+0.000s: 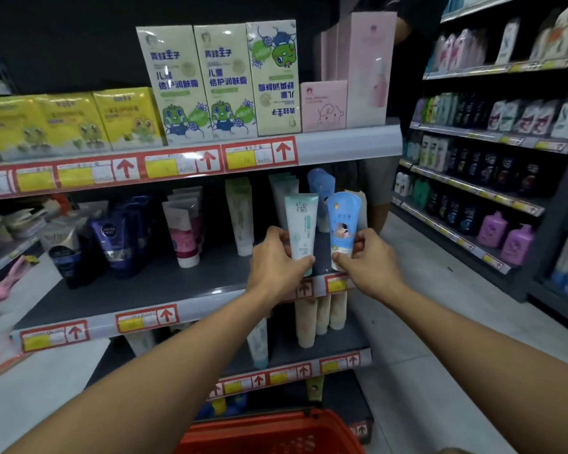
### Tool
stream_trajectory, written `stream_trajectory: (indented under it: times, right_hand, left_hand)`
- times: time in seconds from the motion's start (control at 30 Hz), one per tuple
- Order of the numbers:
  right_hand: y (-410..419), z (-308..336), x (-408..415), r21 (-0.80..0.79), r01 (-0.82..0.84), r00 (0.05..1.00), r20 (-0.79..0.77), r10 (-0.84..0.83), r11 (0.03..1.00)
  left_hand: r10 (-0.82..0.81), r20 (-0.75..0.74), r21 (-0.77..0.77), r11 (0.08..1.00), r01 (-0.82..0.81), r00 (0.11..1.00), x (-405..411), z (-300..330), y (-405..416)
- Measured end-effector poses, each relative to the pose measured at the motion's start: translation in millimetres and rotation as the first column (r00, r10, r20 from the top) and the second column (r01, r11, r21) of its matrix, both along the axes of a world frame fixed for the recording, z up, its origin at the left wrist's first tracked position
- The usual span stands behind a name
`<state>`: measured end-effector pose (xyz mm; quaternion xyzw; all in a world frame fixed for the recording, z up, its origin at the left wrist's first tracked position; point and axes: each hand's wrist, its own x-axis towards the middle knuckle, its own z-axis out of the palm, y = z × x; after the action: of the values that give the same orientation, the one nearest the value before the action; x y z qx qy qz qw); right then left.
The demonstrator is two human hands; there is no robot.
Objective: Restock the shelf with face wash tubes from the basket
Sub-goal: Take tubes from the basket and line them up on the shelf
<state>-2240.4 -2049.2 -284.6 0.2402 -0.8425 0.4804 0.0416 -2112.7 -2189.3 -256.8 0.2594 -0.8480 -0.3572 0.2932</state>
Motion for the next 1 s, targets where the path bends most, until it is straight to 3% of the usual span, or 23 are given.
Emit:
stream_trajectory:
  times: [0.43, 0.63, 0.77, 1.0]
  right_hand:
    - [-26.3, -20.4, -43.5, 0.01, -0.005, 0.999, -0.039, 0.005, 1.0]
    - [-28.5, -28.7, -48.4, 0.169, 0.062, 0.979, -0.202, -0.027, 0.984]
    - [-34.4, -24.9, -59.3, 0.254, 0.051, 0.986, -0.167, -0.008, 0.966]
    - [-52.9, -19.0, -78.3, 0.314, 0.04, 0.997, -0.07, -0.019, 0.949]
  left_hand:
    - [0.111, -0.022, 0.039, 0.993, -0.11, 0.994, -49.9, -33.0, -24.5]
    - [0.243, 0.047, -0.193, 0.954, -0.23, 0.969, -49.6, -45.8, -23.9]
    - [0.232, 0.136, -0.113, 0.969, -0.218, 0.963, -55.1, -42.1, -26.0]
    - [0.222, 0.254, -0.136, 0.972, -0.193, 0.941, -76.9, -30.3, -40.3]
